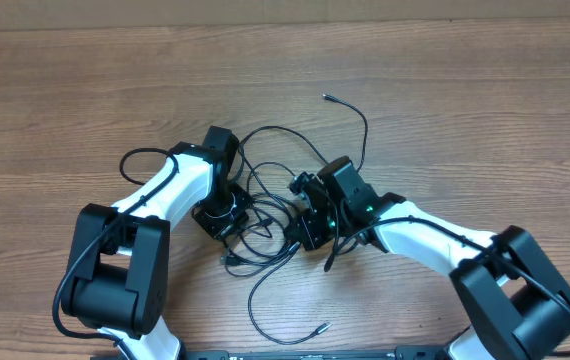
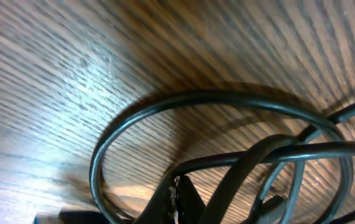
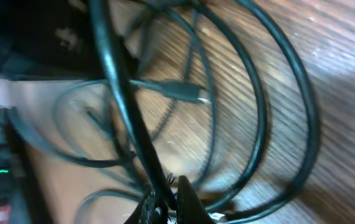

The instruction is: Untangle cables

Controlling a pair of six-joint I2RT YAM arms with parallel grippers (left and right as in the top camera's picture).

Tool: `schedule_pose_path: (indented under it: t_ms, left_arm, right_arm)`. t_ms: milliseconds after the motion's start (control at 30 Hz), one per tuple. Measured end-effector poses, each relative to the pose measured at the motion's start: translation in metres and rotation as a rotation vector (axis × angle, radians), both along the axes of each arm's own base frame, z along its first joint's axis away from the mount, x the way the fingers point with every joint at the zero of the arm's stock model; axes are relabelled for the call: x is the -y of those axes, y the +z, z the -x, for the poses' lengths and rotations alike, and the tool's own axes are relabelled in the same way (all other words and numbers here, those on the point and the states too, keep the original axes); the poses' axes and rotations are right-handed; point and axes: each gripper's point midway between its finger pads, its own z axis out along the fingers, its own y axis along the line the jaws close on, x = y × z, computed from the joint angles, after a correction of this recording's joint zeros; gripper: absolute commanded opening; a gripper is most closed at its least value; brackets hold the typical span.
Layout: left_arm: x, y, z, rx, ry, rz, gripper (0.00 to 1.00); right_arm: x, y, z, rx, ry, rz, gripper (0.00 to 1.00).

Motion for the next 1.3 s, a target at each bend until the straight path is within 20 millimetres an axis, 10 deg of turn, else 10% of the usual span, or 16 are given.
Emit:
schedule_pose_path:
  t_ms: [267,467,667,833,1100,1300]
  left_arm:
    - [-0.002,-0.001,-0.001,0.022,-0.093,0.000,0.04]
    - [-0.003,-0.001,-0.001,0.032,-0.122,0.001,0.20]
    - [-0.003,-0.002,-0.005,0.050,-0.141,0.003,1.00]
    - [-0.002,-0.002,-0.006,0.053,-0.141,0.003,1.00]
    - [0.000,-0.002,-0.016,0.095,-0.140,0.012,1.00]
    - [0.002,-0.001,-0.023,0.126,-0.139,0.018,1.00]
  right_arm:
    - [0.016,0.131,-0.055,0.221,-0.112,-0.173,0.04]
    - [0.056,0.182,-0.039,0.303,-0.213,-0.136,0.04]
    - [0.110,0.208,-0.028,0.446,-0.402,0.018,0.04]
    - [0.163,0.240,-0.033,0.623,-0.634,0.123,0.04]
    - [0.271,0.211,-0.043,0.488,-1.192,0.387,0.04]
    - [0.368,0.259,-0.056,0.649,-1.611,0.361,0.04]
